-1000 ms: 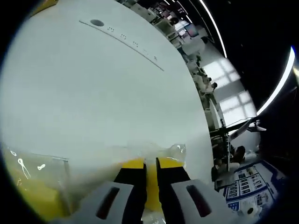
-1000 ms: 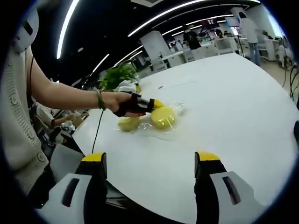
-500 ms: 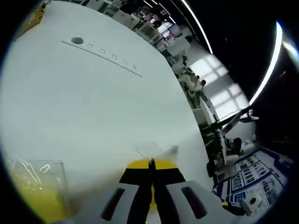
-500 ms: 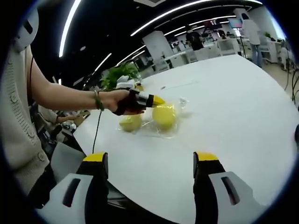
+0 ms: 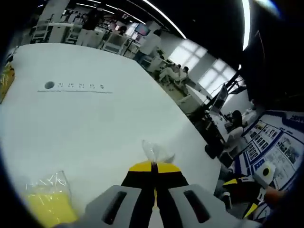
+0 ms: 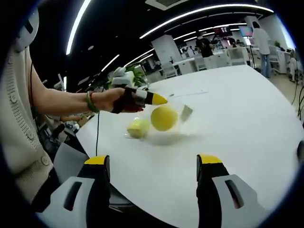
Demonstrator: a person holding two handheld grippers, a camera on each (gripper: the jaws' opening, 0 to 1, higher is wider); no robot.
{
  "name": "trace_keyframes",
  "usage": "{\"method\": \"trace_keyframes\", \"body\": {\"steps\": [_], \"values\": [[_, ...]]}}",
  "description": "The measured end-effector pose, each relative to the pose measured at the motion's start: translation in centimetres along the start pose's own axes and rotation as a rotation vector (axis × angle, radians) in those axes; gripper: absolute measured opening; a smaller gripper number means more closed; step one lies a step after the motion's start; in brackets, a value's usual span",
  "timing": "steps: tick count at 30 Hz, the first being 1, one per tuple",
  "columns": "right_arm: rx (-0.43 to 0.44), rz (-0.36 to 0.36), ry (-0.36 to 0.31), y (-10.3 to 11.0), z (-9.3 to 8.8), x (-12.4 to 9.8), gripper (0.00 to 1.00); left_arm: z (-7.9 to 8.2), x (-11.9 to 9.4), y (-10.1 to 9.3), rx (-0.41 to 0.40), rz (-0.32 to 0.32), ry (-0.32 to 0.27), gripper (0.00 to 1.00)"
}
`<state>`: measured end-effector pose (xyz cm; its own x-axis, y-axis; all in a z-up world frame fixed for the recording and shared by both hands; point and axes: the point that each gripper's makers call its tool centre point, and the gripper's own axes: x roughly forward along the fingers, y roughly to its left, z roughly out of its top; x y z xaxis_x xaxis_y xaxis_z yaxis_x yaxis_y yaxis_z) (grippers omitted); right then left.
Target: Compare the silicone blocks by pressing each to a similar depth, holding the contact briefly, and releasing to observe deformation and rebound differences across the visible hardness samples.
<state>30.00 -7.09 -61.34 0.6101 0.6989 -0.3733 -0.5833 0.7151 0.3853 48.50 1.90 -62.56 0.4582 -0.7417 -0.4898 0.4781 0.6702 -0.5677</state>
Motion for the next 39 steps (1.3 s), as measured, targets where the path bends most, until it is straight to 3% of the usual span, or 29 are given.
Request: {"method": "trace_keyframes", "body": {"steps": [10, 21, 31, 39], "values": [[-0.067, 0.025, -0.022, 2.2, 1.4, -0.1, 0.68, -1.4, -3.7, -2.2, 0.078, -0.006, 0.007, 0.00], [-0.168, 0.072, -0.027, 4.0, 3.6, 0.8, 0.69, -0.6, -8.8, -2.7, 0.125, 0.017, -0.056, 0.00], [-0.252, 0.119, -0.007, 4.8, 6.0, 2.4, 0.72, -0.3, -12.5, -2.7, 0.175, 0.038, -0.079, 0.00], [-0.337, 0.161, 0.062, 5.5, 6.5, 3.7, 0.73, -0.3, -14.4, -2.9, 0.185, 0.045, -0.094, 0.00]]}}
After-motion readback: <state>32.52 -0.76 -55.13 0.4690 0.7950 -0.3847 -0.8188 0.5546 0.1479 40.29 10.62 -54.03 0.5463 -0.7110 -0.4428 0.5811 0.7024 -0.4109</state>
